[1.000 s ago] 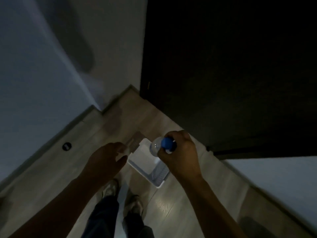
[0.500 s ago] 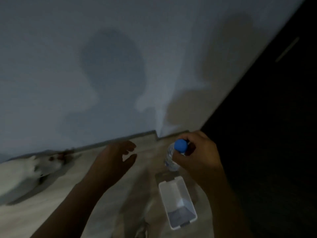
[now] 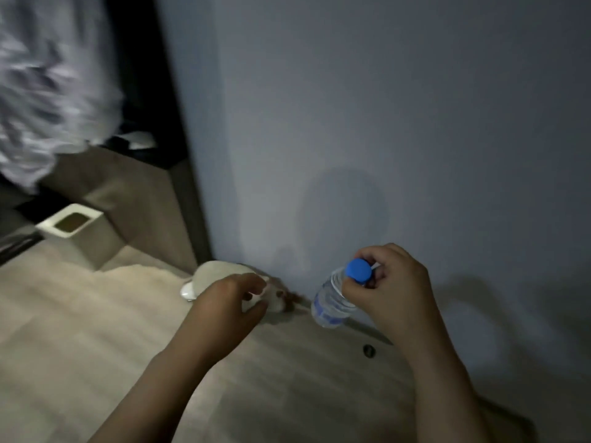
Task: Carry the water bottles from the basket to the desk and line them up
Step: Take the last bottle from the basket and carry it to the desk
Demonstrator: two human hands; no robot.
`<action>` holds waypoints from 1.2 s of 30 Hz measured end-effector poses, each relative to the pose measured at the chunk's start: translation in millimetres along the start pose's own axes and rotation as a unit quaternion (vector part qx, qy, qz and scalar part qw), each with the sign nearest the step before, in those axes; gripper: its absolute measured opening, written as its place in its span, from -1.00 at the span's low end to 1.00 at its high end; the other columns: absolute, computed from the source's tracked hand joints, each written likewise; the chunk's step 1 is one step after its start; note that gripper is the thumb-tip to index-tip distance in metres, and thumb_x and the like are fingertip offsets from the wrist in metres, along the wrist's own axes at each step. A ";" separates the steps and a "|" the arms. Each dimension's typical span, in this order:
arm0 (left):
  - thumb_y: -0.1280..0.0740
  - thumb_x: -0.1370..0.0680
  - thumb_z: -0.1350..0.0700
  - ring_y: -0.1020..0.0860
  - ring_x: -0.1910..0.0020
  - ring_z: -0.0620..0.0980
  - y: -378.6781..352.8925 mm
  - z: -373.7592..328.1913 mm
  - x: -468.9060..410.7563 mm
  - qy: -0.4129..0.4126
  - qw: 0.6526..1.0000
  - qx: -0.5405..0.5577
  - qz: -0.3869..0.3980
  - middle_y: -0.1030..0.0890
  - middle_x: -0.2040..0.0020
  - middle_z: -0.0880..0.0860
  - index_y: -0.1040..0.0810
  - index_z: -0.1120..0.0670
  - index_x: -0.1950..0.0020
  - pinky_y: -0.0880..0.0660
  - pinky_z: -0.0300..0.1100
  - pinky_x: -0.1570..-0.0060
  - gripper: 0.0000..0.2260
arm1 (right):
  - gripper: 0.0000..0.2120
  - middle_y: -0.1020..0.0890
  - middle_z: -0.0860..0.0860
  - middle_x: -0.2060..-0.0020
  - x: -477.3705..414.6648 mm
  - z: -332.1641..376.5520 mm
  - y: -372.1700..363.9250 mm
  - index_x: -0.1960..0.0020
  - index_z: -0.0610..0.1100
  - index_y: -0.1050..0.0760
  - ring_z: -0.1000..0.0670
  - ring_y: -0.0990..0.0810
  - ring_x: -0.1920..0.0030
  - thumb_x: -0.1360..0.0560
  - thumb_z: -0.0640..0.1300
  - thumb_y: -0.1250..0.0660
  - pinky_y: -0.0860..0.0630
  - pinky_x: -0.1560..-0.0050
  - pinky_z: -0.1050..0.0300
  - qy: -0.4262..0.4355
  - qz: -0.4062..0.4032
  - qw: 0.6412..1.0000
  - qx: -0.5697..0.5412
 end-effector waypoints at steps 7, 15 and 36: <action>-0.37 -0.49 0.04 -0.59 0.02 -0.17 114.5 93.6 41.2 0.114 0.981 0.031 -0.154 -0.63 0.00 -0.14 -0.59 -0.02 -0.11 -0.53 -0.13 -0.06 -0.80 | -0.81 -0.56 0.13 0.21 -30.6 127.0 -107.8 0.15 0.02 -0.57 0.09 -0.56 0.29 -0.27 -0.14 -0.47 -0.52 0.28 0.25 0.129 0.107 0.983 -0.074; -0.33 -0.52 -0.03 -0.55 -0.02 -0.23 176.3 147.3 75.0 0.211 0.946 0.003 -0.246 -0.59 -0.07 -0.19 -0.54 -0.08 -0.17 -0.52 -0.24 -0.06 -0.76 | -0.81 -0.56 0.13 0.24 -57.1 225.5 -189.3 0.13 -0.02 -0.58 0.12 -0.56 0.27 -0.26 -0.11 -0.44 -0.48 0.31 0.35 0.266 0.168 0.942 -0.114; -0.35 -0.51 -0.01 -0.54 0.01 -0.27 251.4 248.3 22.8 0.374 0.848 -0.012 -0.376 -0.56 -0.01 -0.23 -0.53 -0.09 -0.18 -0.52 -0.30 -0.05 -0.76 | -0.76 -0.57 0.17 0.21 -164.2 343.1 -353.3 0.17 0.13 -0.53 0.17 -0.55 0.16 -0.27 -0.15 -0.48 -0.57 0.20 0.25 0.394 0.331 0.832 -0.208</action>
Point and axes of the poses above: each hand's wrist, its own x-axis away from the middle knuckle, its own y-axis out of the back of the hand, z = x × y, the point moved 4 cm from there along -x, towards the middle knuckle
